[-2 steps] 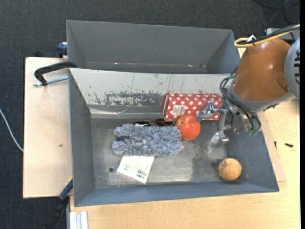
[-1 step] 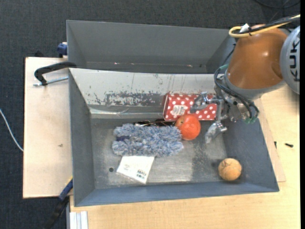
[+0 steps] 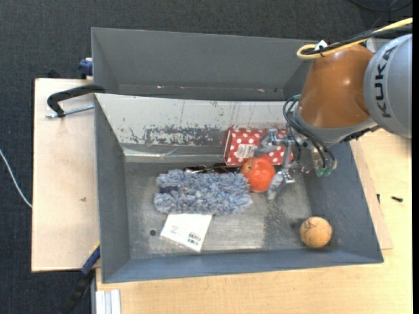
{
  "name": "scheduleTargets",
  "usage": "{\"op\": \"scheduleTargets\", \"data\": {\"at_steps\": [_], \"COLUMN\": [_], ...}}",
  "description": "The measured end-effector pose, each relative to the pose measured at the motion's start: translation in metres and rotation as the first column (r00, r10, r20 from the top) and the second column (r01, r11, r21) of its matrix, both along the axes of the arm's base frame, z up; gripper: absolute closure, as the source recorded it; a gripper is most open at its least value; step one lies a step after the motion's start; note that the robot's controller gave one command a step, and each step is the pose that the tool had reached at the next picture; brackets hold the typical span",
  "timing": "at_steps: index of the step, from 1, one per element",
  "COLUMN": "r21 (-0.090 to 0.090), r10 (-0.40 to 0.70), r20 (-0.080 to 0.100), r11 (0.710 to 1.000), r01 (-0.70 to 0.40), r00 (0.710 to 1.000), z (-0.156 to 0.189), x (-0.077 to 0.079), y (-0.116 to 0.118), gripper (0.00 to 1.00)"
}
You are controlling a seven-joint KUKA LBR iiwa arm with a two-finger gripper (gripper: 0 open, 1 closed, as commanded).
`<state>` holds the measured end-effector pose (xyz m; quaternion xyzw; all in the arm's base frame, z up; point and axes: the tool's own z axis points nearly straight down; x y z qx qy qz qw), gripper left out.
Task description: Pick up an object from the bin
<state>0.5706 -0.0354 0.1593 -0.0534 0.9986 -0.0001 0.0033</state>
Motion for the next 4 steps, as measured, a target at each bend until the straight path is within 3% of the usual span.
{"op": "scheduleTargets", "data": {"at_steps": [1, 2, 3, 4], "r21": [-0.001, 0.001, 0.000, 0.000], "r10": [0.136, 0.164, 0.118, 0.118], "r20": [0.001, -0.006, -0.004, -0.004], "r11": [0.991, 0.986, 0.993, 0.993], "r01": [-0.136, -0.164, -0.118, -0.118], "r00": [0.991, 0.986, 0.993, 0.993], "z": [-0.054, -0.084, -0.080, -0.080], "x": [0.000, 0.005, -0.033, -0.033], "y": [0.015, 0.023, 0.068, 0.068], "gripper": [0.00, 0.00, 1.00, 1.00]}}
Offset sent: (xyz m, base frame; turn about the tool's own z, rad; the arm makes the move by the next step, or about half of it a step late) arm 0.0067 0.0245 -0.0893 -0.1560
